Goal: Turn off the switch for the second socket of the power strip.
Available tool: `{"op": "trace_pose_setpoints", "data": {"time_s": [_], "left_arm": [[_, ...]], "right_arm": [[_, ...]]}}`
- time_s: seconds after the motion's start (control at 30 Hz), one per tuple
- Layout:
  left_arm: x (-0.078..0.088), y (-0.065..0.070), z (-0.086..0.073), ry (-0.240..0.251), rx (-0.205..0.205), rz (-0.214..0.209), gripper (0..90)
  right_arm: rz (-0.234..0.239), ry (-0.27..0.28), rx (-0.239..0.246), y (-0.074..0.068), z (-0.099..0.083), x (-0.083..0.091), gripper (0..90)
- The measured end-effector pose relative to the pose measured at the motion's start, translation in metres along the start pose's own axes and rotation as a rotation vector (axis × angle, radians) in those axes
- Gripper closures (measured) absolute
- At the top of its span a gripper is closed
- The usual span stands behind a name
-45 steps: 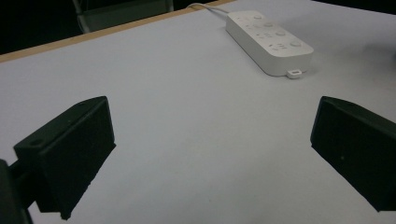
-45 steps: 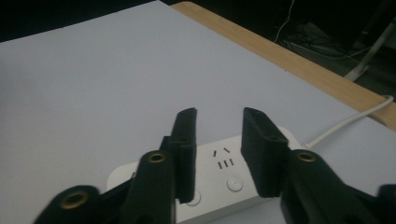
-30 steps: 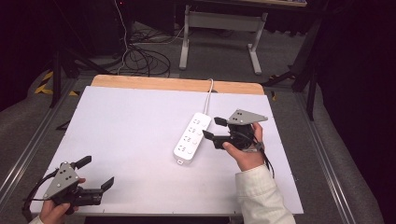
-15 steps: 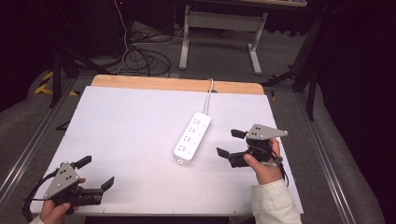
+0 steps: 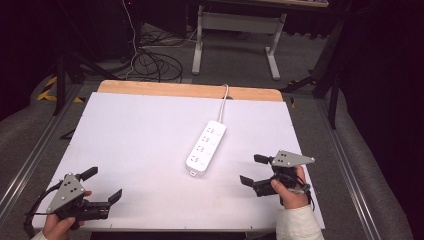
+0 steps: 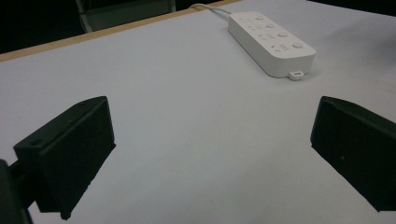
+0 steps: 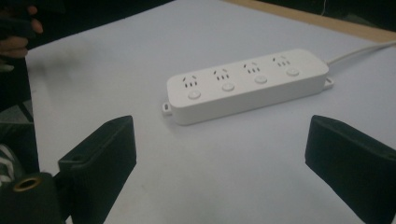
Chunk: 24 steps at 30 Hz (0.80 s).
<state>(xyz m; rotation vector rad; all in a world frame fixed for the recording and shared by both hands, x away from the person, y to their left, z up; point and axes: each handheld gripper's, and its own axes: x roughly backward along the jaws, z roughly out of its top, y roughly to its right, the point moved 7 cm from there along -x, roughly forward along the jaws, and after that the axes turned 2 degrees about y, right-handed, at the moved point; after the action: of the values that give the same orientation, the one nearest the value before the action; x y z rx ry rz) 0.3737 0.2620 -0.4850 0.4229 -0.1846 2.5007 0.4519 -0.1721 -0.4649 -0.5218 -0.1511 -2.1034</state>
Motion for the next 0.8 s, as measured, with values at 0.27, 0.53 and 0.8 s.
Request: {"op": "trace_pose_setpoints", "data": {"time_s": [0.27, 0.53, 0.8], "left_arm": [[0.001, -0.002, 0.000, 0.004, 0.004, 0.001, 0.4], [0.001, -0.003, 0.000, 0.003, -0.003, 0.005, 0.4], [-0.001, -0.003, -0.002, -0.003, -0.015, 0.002, 0.4]], "right_arm": [[-0.018, -0.012, -0.010, 0.004, -0.029, -0.002, 9.8], [-0.038, -0.066, -0.071, 0.004, -0.057, -0.006, 10.2], [-0.051, -0.063, -0.099, -0.001, -0.070, -0.005, 11.2]]}}
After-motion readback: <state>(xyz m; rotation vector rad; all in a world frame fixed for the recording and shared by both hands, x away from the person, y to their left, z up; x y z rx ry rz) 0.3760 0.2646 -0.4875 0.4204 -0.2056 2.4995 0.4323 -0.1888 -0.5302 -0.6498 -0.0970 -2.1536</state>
